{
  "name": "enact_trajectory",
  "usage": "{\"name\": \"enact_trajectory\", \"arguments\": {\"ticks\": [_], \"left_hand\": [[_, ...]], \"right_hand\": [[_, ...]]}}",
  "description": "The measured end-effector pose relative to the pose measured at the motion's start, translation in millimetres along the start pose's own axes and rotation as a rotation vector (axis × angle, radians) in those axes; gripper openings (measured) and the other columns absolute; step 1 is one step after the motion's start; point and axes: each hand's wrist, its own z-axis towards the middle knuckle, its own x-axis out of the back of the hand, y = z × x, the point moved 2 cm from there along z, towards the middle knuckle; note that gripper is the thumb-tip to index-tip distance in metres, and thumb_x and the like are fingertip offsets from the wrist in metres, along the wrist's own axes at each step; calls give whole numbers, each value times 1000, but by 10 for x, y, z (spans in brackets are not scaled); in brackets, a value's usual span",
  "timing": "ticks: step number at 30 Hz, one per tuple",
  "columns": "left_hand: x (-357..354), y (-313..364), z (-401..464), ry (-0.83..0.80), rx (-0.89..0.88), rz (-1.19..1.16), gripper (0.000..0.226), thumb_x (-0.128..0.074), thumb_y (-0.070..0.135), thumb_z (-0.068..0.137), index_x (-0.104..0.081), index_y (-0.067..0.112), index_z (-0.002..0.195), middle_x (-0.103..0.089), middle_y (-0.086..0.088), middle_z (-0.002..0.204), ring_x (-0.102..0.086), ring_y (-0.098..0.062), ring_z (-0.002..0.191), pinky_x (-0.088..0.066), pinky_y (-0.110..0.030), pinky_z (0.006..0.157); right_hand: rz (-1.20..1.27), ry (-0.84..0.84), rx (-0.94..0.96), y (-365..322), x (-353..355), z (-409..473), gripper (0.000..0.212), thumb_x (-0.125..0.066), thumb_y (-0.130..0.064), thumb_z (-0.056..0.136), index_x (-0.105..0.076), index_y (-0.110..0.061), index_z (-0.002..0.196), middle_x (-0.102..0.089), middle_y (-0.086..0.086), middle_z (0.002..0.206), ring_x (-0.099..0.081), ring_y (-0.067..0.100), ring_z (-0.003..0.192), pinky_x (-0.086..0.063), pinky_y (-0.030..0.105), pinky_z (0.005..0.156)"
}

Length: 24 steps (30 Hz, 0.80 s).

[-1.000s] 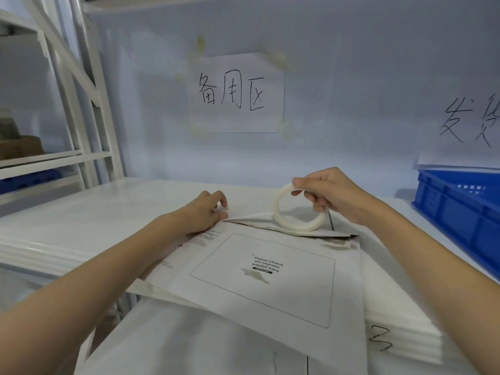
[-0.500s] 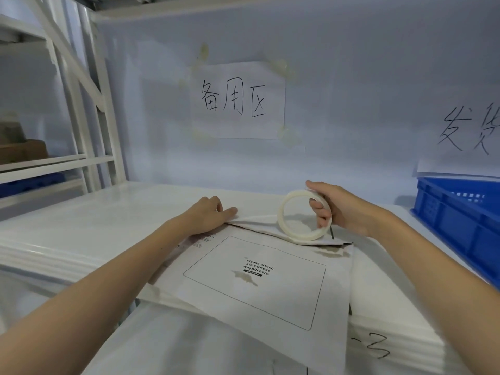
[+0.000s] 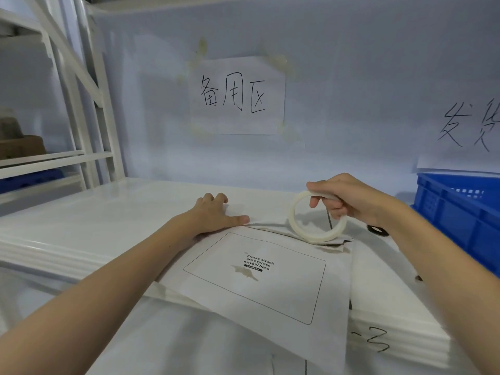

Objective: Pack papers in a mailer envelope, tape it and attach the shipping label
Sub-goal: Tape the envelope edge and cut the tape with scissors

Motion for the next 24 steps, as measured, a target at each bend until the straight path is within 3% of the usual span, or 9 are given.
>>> {"name": "enact_trajectory", "arguments": {"ticks": [4, 7, 10, 13, 15, 19, 24], "left_hand": [[62, 62, 45, -4, -67, 16, 77, -62, 61, 81, -35, 22, 143, -37, -10, 142, -39, -30, 132, -35, -41, 104], [24, 134, 46, -52, -221, -101, 49, -58, 25, 94, -38, 26, 139, -45, -10, 139, -44, -26, 131, -37, -38, 107], [-56, 123, -4, -111, -264, -299, 52, -44, 5, 95, -38, 30, 140, -46, -6, 142, -40, -16, 136, -35, -33, 108], [-55, 100, -21, -118, -188, -418, 44, -43, 28, 100, -36, 28, 143, -43, 0, 146, -38, -15, 136, -31, -28, 105], [-34, 98, -26, -139, -152, -416, 55, -40, 51, 98, -33, 27, 146, -41, 2, 149, -39, -15, 134, -29, -28, 104], [-35, 106, -37, -166, -143, -352, 70, -44, 63, 91, -28, 28, 149, -37, -1, 152, -34, -17, 140, -27, -28, 103], [-54, 103, -52, -166, -193, -230, 72, -56, 57, 88, -30, 27, 147, -42, -4, 148, -43, -19, 131, -32, -27, 100]], "right_hand": [[37, -28, 8, 42, -20, 31, 39, -55, -36, 96, -68, -4, 79, -38, 1, 47, -35, 17, 46, -39, 29, 59], [83, -99, -18, 71, -57, 31, 43, -47, -39, 99, -61, -7, 73, -45, 5, 50, -52, 24, 53, -44, 33, 71], [127, -163, -53, 114, -96, 10, 53, -39, -46, 100, -56, -9, 66, -47, 9, 54, -60, 28, 62, -47, 32, 78], [153, -172, -58, 122, -126, 15, 55, -38, -47, 100, -53, -9, 64, -42, 8, 52, -59, 28, 60, -48, 40, 91], [165, -176, -47, 86, -153, 19, 52, -39, -45, 101, -52, -9, 65, -36, 7, 49, -54, 26, 51, -49, 43, 95], [134, -192, -1, -23, -207, -7, 48, -43, -38, 101, -55, -7, 67, -35, 4, 42, -43, 23, 42, -53, 38, 70], [53, -160, -2, -73, -122, -63, 45, -49, -36, 99, -65, -3, 72, -32, 2, 41, -31, 17, 39, -43, 27, 49]]}}
